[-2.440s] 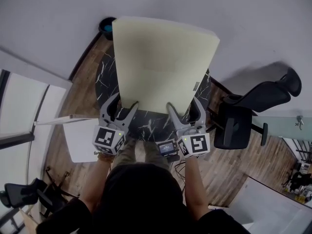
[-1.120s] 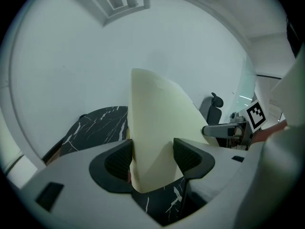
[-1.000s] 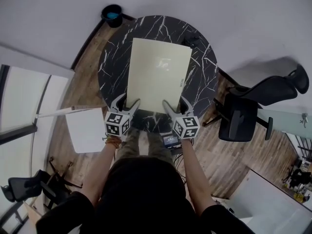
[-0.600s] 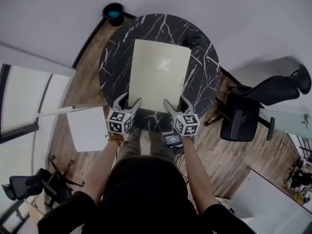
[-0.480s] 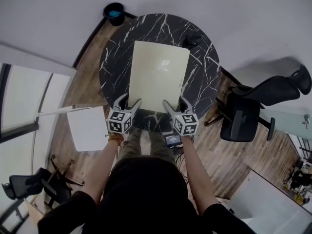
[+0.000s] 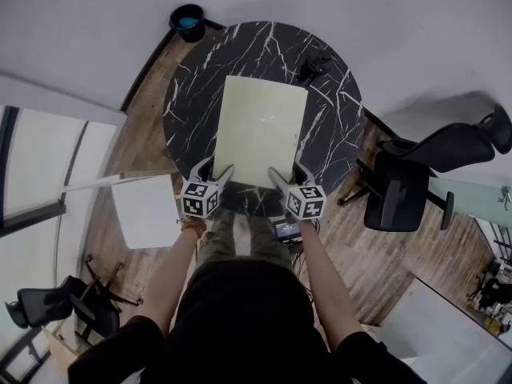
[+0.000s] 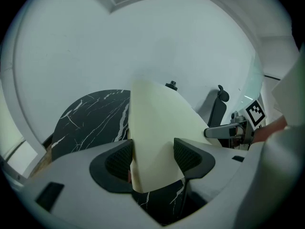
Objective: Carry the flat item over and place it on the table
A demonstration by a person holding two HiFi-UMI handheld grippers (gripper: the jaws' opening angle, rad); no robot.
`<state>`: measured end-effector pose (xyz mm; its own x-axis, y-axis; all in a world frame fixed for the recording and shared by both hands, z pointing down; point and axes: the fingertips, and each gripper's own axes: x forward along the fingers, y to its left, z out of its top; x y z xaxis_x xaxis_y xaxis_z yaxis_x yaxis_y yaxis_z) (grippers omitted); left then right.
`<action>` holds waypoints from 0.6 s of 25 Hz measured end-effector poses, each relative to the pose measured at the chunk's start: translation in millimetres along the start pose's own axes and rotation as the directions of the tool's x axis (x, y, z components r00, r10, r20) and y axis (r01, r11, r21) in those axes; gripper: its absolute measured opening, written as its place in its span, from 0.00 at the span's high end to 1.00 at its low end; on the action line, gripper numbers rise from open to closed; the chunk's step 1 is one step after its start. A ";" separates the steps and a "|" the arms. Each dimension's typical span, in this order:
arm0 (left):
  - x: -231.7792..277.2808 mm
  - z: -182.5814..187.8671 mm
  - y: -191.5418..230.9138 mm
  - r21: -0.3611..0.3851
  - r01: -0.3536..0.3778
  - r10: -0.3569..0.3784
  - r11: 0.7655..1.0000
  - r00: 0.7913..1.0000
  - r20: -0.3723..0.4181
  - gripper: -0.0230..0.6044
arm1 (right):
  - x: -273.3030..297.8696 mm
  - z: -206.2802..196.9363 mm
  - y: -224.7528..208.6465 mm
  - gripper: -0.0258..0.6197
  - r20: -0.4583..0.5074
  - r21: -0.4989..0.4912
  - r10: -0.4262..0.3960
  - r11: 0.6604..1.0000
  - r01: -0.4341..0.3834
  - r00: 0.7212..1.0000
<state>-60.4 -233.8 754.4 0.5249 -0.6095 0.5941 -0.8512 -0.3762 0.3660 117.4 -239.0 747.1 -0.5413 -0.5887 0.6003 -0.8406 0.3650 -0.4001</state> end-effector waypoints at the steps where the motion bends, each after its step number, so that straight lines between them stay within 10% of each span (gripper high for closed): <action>1: 0.5 -0.6 1.1 -0.006 -0.002 0.002 1.000 1.000 -0.001 0.52 | 1.7 -1.0 -0.5 0.43 -0.002 0.008 0.001 1.000 -0.001 1.000; 15: 17.5 -2.5 10.5 -0.048 -0.006 0.005 0.999 1.000 -0.024 0.52 | 18.4 -2.1 -12.8 0.43 -0.026 0.046 0.009 0.999 -0.008 1.000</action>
<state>-60.1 -246.6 770.4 0.5202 -0.5948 0.6129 -0.8535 -0.3381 0.3965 118.1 -253.0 764.7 -0.5491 -0.5662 0.6148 -0.8348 0.3357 -0.4365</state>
